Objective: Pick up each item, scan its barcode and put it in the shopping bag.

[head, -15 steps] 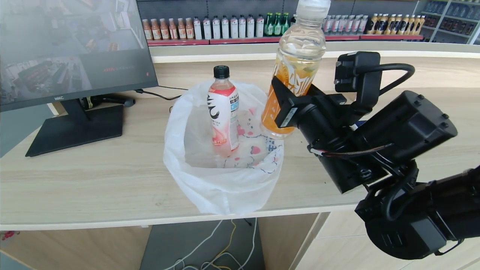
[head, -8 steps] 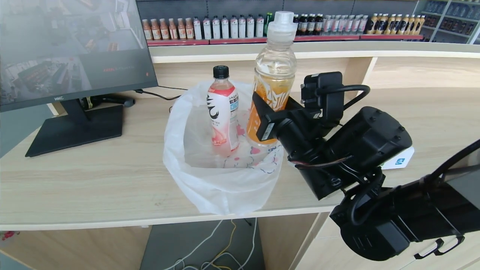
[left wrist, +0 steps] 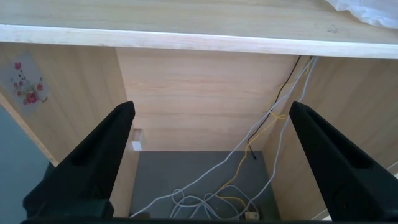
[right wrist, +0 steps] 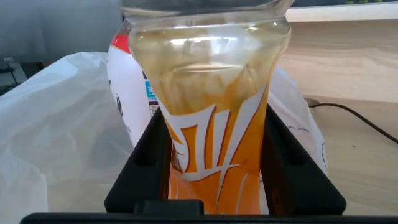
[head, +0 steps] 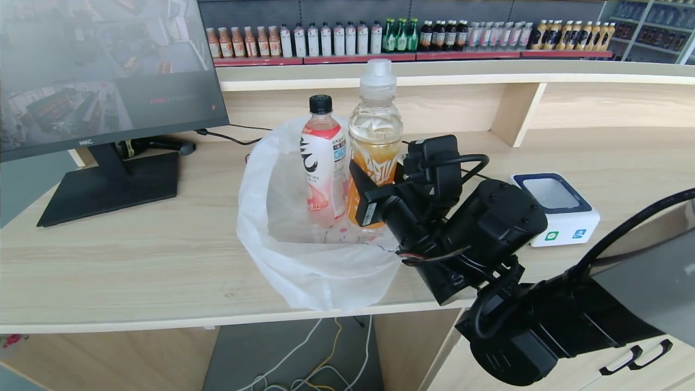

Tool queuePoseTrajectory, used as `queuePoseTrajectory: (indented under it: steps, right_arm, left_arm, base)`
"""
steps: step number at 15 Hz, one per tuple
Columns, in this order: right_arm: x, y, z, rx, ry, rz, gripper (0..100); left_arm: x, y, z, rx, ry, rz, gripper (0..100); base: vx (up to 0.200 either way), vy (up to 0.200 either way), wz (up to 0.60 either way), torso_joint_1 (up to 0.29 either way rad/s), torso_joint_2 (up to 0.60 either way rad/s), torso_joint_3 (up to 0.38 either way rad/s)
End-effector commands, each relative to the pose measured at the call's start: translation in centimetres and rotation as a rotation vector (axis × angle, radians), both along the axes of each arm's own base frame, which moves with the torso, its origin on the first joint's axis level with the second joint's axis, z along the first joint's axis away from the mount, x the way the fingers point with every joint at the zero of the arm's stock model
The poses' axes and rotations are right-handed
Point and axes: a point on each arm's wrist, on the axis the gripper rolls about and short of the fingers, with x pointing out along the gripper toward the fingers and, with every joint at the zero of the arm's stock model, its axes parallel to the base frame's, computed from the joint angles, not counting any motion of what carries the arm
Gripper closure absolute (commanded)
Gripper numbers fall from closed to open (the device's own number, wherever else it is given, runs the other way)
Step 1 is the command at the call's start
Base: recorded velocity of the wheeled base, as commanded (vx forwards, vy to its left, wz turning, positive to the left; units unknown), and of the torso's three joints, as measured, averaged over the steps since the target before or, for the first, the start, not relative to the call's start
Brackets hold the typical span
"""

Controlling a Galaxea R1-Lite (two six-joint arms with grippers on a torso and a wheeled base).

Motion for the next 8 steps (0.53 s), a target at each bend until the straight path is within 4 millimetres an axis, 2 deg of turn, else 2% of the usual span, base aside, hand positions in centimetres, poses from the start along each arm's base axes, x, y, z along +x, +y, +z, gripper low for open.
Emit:
queuePoseTrajectory:
  steps: [1, 5, 8]
  right_arm:
    - [0.4, 0.1, -0.6, -0.011, 0.011, -0.006, 100]
    - [1.6, -0.6, -0.4, -0.018, -0.008, -0.05, 100]
    - [1.7, -0.6, -0.6, -0.027, -0.007, -0.054, 100]
  left_arm:
    - [0.0, 0.0, 0.0, 0.0, 0.0, 0.0, 0]
    - [0.0, 0.0, 0.0, 0.0, 0.0, 0.0, 0]
    - [0.0, 0.0, 0.0, 0.0, 0.0, 0.0, 0]
  base:
    - [0.0, 0.0, 0.0, 0.0, 0.0, 0.0]
    - [0.0, 0.0, 0.0, 0.0, 0.0, 0.0]
    - [0.0, 0.0, 0.0, 0.0, 0.0, 0.0]
